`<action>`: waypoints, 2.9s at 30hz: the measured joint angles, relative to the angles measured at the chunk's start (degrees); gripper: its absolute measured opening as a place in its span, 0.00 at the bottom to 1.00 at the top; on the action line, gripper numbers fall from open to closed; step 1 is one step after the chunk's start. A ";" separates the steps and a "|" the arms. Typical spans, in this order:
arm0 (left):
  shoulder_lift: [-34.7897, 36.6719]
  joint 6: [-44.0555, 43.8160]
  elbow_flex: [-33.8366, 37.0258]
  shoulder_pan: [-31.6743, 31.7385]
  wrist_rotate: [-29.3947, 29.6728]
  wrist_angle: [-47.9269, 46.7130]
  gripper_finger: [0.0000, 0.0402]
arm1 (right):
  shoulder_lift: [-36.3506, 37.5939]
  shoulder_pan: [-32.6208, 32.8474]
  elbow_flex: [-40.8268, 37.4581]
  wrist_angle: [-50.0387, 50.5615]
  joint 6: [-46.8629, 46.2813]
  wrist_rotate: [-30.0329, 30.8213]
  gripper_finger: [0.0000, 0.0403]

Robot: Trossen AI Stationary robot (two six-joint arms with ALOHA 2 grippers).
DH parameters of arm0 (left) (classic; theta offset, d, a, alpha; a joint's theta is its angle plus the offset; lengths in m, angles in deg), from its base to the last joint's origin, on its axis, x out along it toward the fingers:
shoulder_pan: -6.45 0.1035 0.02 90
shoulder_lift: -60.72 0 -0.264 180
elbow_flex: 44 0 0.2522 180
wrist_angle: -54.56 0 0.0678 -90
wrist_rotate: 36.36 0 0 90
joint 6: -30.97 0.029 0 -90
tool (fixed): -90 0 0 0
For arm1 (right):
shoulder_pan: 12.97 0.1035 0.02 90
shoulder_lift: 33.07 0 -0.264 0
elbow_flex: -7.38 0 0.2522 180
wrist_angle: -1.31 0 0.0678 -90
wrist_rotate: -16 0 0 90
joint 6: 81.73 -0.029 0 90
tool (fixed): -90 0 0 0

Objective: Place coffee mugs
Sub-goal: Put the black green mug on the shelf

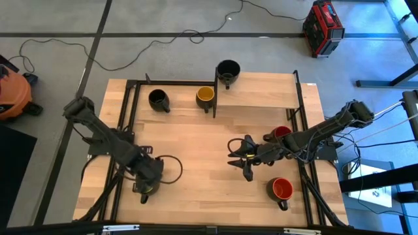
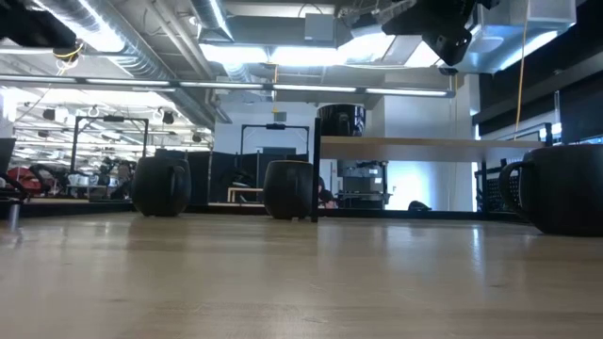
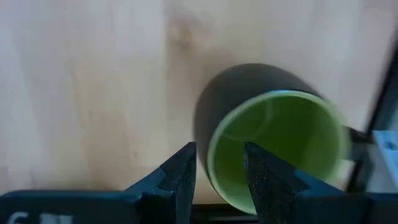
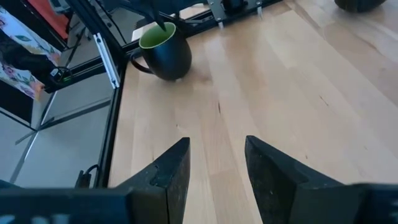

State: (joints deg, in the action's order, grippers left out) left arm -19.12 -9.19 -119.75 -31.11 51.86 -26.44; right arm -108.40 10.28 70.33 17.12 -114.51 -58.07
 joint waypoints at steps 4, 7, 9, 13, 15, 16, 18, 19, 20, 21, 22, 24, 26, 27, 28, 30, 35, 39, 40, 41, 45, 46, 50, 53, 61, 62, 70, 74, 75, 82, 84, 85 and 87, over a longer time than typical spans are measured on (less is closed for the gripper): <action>-3.68 0.74 0.00 0.02 0.22 -1.13 0.32 | 0.00 0.04 0.00 0.42 0.00 -0.47 0.35; -5.71 1.41 0.00 0.02 0.40 -0.87 0.32 | 0.00 0.04 0.00 0.74 0.00 -0.48 0.35; -6.99 2.26 0.00 0.02 0.41 -0.56 0.32 | 0.00 0.04 0.00 1.23 0.01 -0.48 0.35; -9.17 4.41 0.00 0.02 0.41 -0.44 0.31 | 0.00 0.04 0.00 1.36 0.05 -0.48 0.35; -9.91 5.91 0.00 0.02 0.61 -0.15 0.29 | 0.00 0.04 0.00 1.73 0.11 -0.48 0.35; -10.01 6.42 0.00 0.02 0.70 0.02 0.26 | 0.00 0.04 0.00 1.97 0.13 -0.50 0.35; -9.96 7.67 0.00 0.24 0.76 0.12 0.19 | 0.00 0.04 0.00 2.76 0.16 -0.49 0.35; -9.96 8.35 0.00 0.52 0.70 0.22 0.14 | 0.00 0.04 0.00 3.13 0.17 -0.49 0.35; -9.96 9.35 0.02 0.87 0.85 0.09 0.09 | 0.00 0.04 0.00 3.34 0.17 -0.48 0.35; -9.95 9.62 0.06 1.21 1.09 0.04 0.05 | 0.00 0.04 0.00 3.44 0.17 -0.49 0.35; -9.82 10.59 0.05 1.61 0.96 0.40 0.04 | 0.00 0.04 0.00 3.54 0.17 -0.50 0.35; -9.75 12.82 -0.20 2.87 1.00 0.45 0.04 | 0.00 0.04 0.00 3.97 0.17 -0.47 0.35; -9.44 15.82 -1.42 4.96 1.01 -0.78 0.04 | 0.00 0.04 -0.03 4.13 0.25 0.07 0.35; -9.19 17.58 -2.53 6.66 1.17 -1.80 0.04 | 0.01 0.04 -0.26 3.95 0.26 0.72 0.35; -9.03 19.48 -3.86 8.48 1.81 -2.56 0.03 | 0.02 0.04 -0.66 3.94 0.28 1.47 0.35; -9.09 23.38 -7.02 12.18 4.19 -2.60 0.03 | 0.02 0.02 -1.68 4.22 0.16 2.50 0.35; -9.07 33.35 -13.98 21.71 8.85 -1.40 0.03 | 0.02 -0.02 -2.82 4.00 -0.11 5.88 0.35; -9.12 38.17 -16.47 28.80 10.63 2.27 0.03 | 0.02 -0.02 -2.84 4.04 1.39 8.21 0.35; -9.70 39.09 -16.96 30.32 11.10 2.72 0.03 | 0.02 -0.02 -2.84 4.04 2.07 9.20 0.35; -10.44 39.96 -17.37 31.74 11.71 2.47 0.03 | 0.02 -0.02 -2.84 4.08 3.03 10.74 0.35; -15.34 41.72 -20.88 35.78 15.04 2.33 0.03 | 0.02 -0.02 -2.84 4.24 3.63 18.73 0.35; -16.62 41.70 -22.01 36.61 14.48 2.22 0.03 | 0.02 -0.02 -2.84 4.57 4.17 20.54 0.35; -22.52 41.03 -26.23 38.51 13.88 1.33 0.03 | 0.02 -0.62 -2.86 7.89 4.68 23.42 0.36; -26.13 40.92 -29.71 39.18 13.85 1.40 0.03 | 0.02 -1.65 -2.90 11.05 4.57 19.24 0.39; -33.98 40.88 -35.88 40.60 14.59 2.41 0.03 | -1.47 -2.64 -3.07 12.73 8.41 11.64 0.58; -34.75 40.96 -36.21 40.77 14.59 3.00 0.03 | -1.49 -2.60 -3.62 12.48 9.04 11.28 0.59; -37.37 42.15 -36.41 41.29 14.50 3.65 0.03 | -1.42 -2.62 -10.13 4.51 5.84 5.95 0.59; -37.37 40.90 -36.41 41.59 14.69 4.04 0.05 | -1.42 -2.62 -11.28 3.07 4.59 5.42 0.58; -37.37 40.89 -36.41 41.61 14.48 3.98 0.06 | -1.42 -2.61 -11.28 2.87 4.57 5.40 0.58; -37.29 43.12 -36.44 41.16 12.99 4.45 0.16 | -1.42 -2.62 -11.41 0.42 4.55 3.84 0.58; -37.29 43.61 -36.44 41.03 12.93 4.69 0.19 | -1.42 -2.60 -11.41 0.39 4.57 3.89 0.58; -37.29 43.67 -36.44 40.99 12.97 4.65 0.21 | -1.42 -2.60 -11.41 0.39 4.55 3.87 0.58; -36.73 43.67 -36.44 40.95 12.75 3.80 0.24 | -1.49 -2.60 -11.41 0.30 4.63 3.83 0.58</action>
State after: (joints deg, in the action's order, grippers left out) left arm -55.84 34.48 -156.19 9.83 64.61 -22.64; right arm -109.89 7.68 58.92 17.42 -109.88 -54.24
